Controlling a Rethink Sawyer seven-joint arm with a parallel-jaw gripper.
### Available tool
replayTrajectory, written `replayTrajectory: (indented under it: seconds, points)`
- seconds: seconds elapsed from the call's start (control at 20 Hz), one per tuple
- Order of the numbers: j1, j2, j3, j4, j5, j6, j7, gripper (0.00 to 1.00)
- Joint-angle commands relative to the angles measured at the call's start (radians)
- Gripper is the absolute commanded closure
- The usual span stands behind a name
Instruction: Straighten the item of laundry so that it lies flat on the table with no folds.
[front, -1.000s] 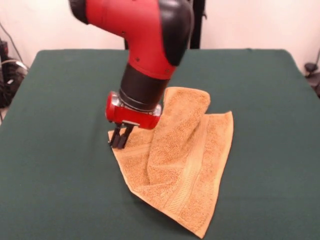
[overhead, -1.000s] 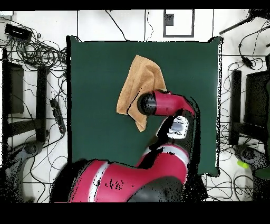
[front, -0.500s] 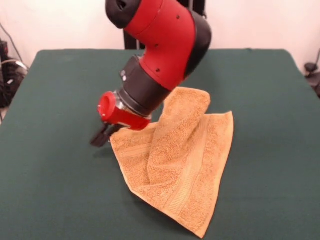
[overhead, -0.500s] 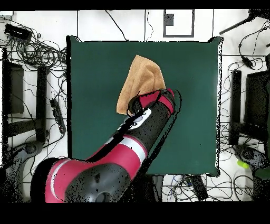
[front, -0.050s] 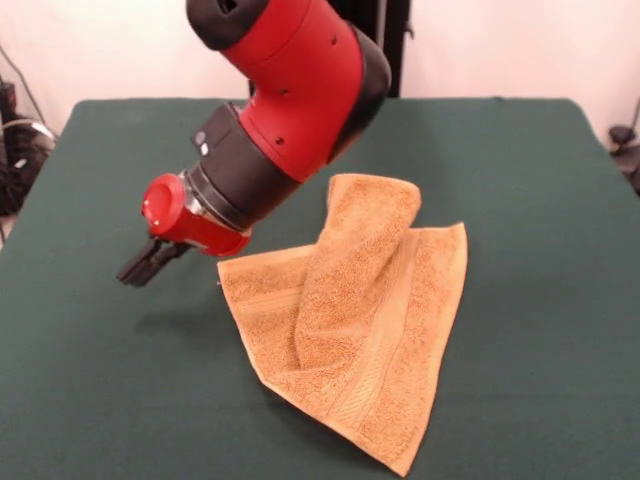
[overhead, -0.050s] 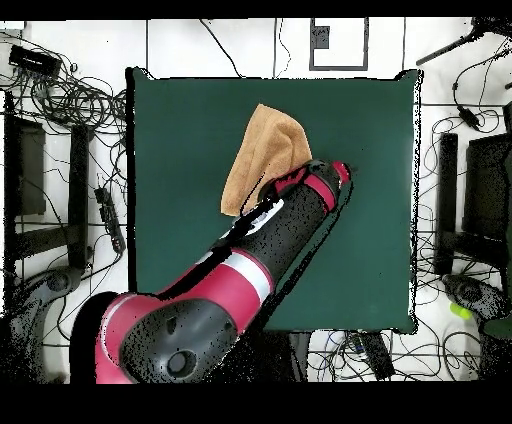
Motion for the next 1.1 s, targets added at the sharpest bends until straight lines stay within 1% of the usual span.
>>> replayTrajectory:
  seconds: [0.05, 0.15, 0.25, 0.3, 0.4, 0.6, 0.7, 1.1]
  points:
    - [-0.03, -0.107, 0.17, -0.03, 0.027, 0.183, -0.017, 1.0]
    - [-0.052, -0.212, 0.262, 0.035, 0.057, 0.269, -0.075, 1.0]
    - [-0.075, -0.295, 0.344, 0.094, 0.095, 0.344, -0.083, 1.0]
    - [-0.089, -0.33, 0.386, 0.123, 0.118, 0.386, -0.081, 1.0]
    - [-0.115, -0.375, 0.46, 0.167, 0.146, 0.403, -0.07, 1.0]
    - [-0.142, -0.397, 0.54, 0.2, 0.179, 0.408, -0.022, 1.0]
    - [-0.145, -0.401, 0.557, 0.214, 0.183, 0.391, 0.012, 1.0]
    - [-0.126, -0.379, 0.582, 0.235, 0.198, 0.352, 0.128, 1.0]
